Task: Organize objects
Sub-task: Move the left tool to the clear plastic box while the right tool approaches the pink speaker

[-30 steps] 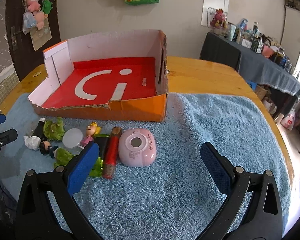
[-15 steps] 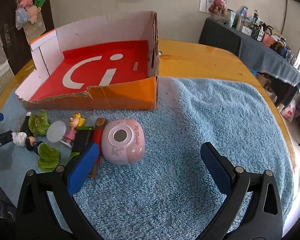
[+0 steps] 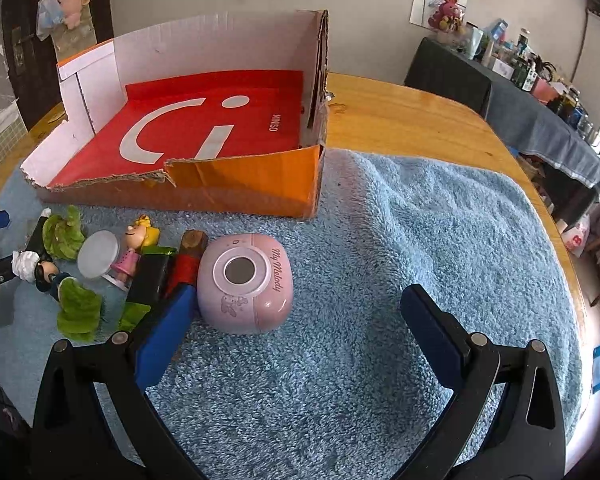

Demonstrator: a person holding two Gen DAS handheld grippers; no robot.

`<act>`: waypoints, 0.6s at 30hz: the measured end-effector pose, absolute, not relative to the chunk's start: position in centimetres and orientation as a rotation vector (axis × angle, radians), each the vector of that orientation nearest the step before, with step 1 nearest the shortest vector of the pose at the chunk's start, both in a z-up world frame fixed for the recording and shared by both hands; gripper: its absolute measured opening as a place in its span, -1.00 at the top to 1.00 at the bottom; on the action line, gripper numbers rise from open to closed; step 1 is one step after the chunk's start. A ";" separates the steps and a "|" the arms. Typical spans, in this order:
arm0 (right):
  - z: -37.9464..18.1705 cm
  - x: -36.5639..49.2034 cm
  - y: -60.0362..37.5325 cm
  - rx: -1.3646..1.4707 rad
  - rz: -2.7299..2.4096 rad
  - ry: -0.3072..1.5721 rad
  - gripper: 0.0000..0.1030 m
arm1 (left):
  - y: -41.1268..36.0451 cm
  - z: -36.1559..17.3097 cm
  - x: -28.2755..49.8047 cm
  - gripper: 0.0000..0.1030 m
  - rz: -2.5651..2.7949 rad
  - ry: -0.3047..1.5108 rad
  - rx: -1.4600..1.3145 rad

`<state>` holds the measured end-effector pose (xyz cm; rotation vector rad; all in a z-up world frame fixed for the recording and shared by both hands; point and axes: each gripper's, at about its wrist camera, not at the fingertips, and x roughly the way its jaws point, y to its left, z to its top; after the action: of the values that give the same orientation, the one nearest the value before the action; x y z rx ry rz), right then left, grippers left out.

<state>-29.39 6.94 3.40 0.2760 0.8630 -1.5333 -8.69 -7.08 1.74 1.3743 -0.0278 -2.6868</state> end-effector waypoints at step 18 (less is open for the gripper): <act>3.0 -28.3 7.0 0.200 -1.456 0.875 -0.30 | -7.0 1.7 -8.8 -0.51 -2.694 0.060 1.336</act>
<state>-28.26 6.97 3.03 0.2002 0.8752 -1.4562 -8.77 -7.02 1.69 1.3360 0.0598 -2.6942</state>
